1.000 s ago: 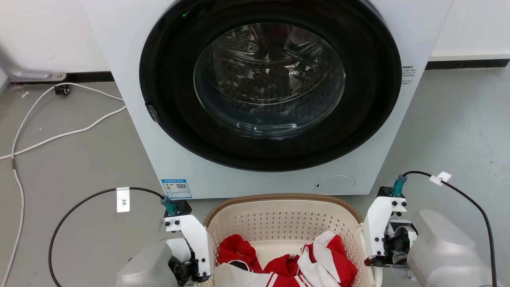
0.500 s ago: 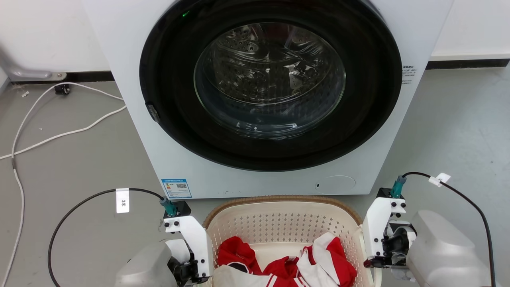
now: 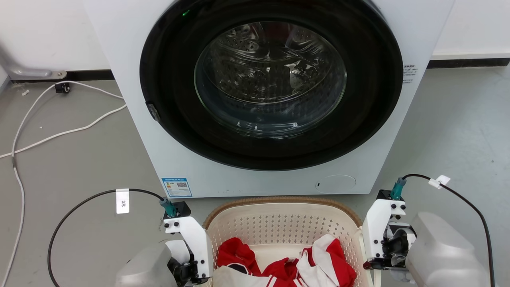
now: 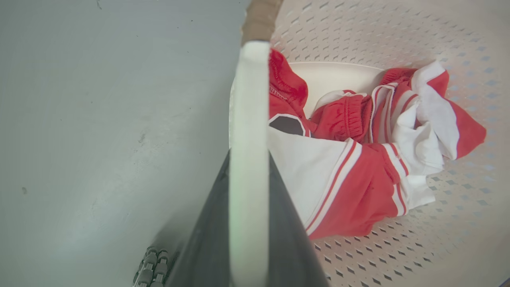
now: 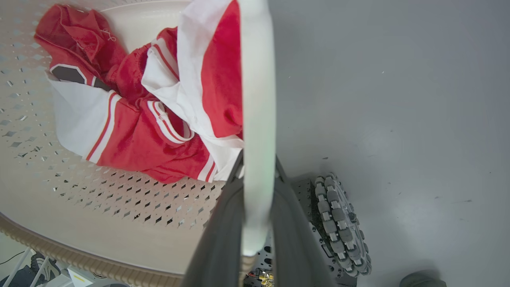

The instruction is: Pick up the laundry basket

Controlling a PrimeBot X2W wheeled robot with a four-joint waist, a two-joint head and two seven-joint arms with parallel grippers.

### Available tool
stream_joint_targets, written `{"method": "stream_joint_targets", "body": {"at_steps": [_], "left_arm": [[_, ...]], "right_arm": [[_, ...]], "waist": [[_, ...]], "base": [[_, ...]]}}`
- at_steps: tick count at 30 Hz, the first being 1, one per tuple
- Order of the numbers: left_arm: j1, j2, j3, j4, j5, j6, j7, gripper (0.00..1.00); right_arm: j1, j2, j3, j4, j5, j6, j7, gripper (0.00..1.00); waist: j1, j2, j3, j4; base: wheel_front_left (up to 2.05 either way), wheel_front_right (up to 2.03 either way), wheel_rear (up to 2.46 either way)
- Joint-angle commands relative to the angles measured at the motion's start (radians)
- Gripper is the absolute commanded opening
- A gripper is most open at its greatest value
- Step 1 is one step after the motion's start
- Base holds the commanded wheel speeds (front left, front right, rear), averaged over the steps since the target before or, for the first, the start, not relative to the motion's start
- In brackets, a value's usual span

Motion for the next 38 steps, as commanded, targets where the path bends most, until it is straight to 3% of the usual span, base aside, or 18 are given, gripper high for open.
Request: {"method": "stream_joint_targets", "body": {"at_steps": [1,38], "left_arm": [[-0.022,-0.027,-0.003,-0.013,-0.01,-0.014,-0.002,0.0],[-0.024,-0.025,-0.032,-0.008,-0.048,-0.014,-0.014,0.0]], "right_arm": [[0.002,0.031,-0.008,-0.01,0.0,0.012,0.005,0.0],[0.008,0.046,-0.079,-0.01,-0.061,0.012,0.017,0.0]], "waist": [[0.0,0.0,0.001,0.001],[0.0,0.0,0.005,-0.002]], "base": [[0.0,0.0,0.0],[0.0,0.0,0.0]]}}
